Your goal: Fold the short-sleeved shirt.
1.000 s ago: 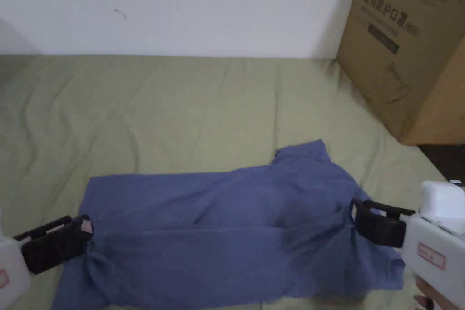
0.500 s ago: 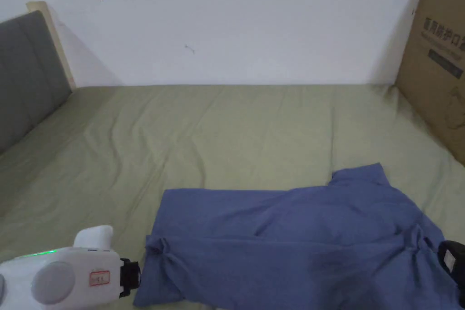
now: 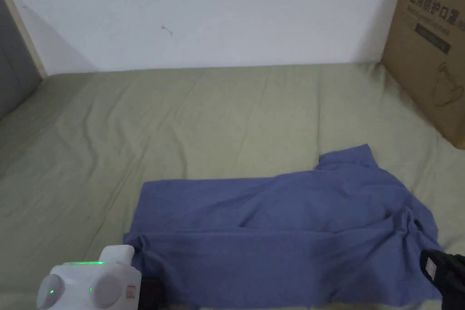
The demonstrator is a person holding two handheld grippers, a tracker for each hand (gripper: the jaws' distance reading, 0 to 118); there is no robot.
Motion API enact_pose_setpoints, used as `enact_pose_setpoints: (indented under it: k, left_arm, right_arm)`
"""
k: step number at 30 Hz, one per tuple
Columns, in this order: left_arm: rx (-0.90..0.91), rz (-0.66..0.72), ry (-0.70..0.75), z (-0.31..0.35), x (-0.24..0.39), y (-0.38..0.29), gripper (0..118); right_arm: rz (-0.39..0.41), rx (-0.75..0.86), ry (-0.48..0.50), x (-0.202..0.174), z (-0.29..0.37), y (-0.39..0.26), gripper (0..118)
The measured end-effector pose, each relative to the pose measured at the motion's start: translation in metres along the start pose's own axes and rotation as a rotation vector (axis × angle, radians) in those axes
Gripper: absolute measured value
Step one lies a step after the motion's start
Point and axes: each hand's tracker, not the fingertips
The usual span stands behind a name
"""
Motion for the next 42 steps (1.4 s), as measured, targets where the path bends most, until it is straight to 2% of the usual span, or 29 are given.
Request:
enact_pose_setpoints:
  k: [2,3,5,8,9,12,13,14,15,16,17,22,23,24,26,27,28,30,36,39,42]
  left_arm:
    - [0.08,-0.008,-0.008,0.014,0.005,-0.01,30]
    - [0.092,-0.009,-0.038,0.019,0.001,-0.009,12]
    - [0.092,0.022,-0.133,0.027,-0.005,-0.008,12]
    - [0.092,0.018,-0.108,0.033,-0.013,0.002,12]
    - [0.131,0.006,-0.074,0.039,-0.019,0.006,12]
    - [0.175,0.032,-0.081,0.052,-0.036,0.017,12]
    - [0.168,0.064,-0.12,0.054,-0.039,0.019,12]
    - [0.161,0.072,-0.127,0.055,-0.04,0.021,12]
    - [0.162,0.076,-0.129,0.056,-0.042,0.022,12]
    - [0.164,0.075,-0.129,0.055,-0.041,0.023,12]
    - [0.165,0.071,-0.127,0.055,-0.04,0.023,12]
    - [0.136,0.038,-0.104,0.053,-0.022,0.014,12]
    - [0.129,0.042,-0.104,0.051,-0.024,0.014,12]
    - [0.12,0.049,-0.106,0.05,-0.025,0.014,12]
    - [0.103,0.065,-0.113,0.046,-0.025,0.012,12]
    - [0.096,0.071,-0.114,0.044,-0.028,0.013,12]
    - [0.091,0.071,-0.116,0.043,-0.028,0.013,12]
    - [0.085,0.068,-0.114,0.043,-0.026,0.013,12]
    - [0.09,0.089,-0.14,0.056,-0.037,0.019,12]
    - [0.101,0.049,-0.153,0.076,-0.035,0.015,12]
    - [0.088,0.0,-0.159,0.099,-0.037,-0.003,12]
  right_arm:
    - [-0.036,0.006,0.001,0.007,0.003,-0.001,2]
    - [-0.057,0.013,0.0,0.013,0.004,-0.001,2]
    - [-0.098,0.038,-0.017,0.029,0.008,0.003,2]
    - [-0.18,0.043,-0.077,0.063,0.007,0.017,2]
    - [-0.227,-0.004,-0.091,0.079,0.0,0.021,2]
    - [-0.375,-0.168,-0.019,0.118,-0.029,0.029,4]
    - [-0.403,-0.226,-0.017,0.127,-0.042,0.028,18]
    - [-0.407,-0.271,-0.043,0.137,-0.054,0.027,46]
    - [-0.418,-0.314,-0.047,0.142,-0.071,0.022,92]
    - [-0.423,-0.39,-0.043,0.147,-0.084,0.017,118]
    - [-0.416,-0.38,-0.088,0.151,-0.096,0.012,117]
    - [-0.459,-0.503,-0.133,0.155,-0.145,-0.008,116]
    - [-0.478,-0.524,-0.142,0.157,-0.15,-0.01,114]
    - [-0.511,-0.543,-0.136,0.159,-0.156,-0.013,107]
    - [-0.531,-0.555,-0.115,0.158,-0.154,-0.014,32]
    - [-0.521,-0.556,-0.117,0.154,-0.154,-0.016,18]
    - [-0.513,-0.554,-0.108,0.15,-0.152,-0.017,17]
    - [-0.444,-0.544,-0.129,0.144,-0.146,-0.013,16]
    - [-0.459,-0.47,-0.109,0.158,-0.102,0.005,12]
    - [-0.417,-0.451,-0.078,0.157,-0.071,0.012,12]
    - [-0.417,-0.447,-0.065,0.152,-0.033,0.012,12]
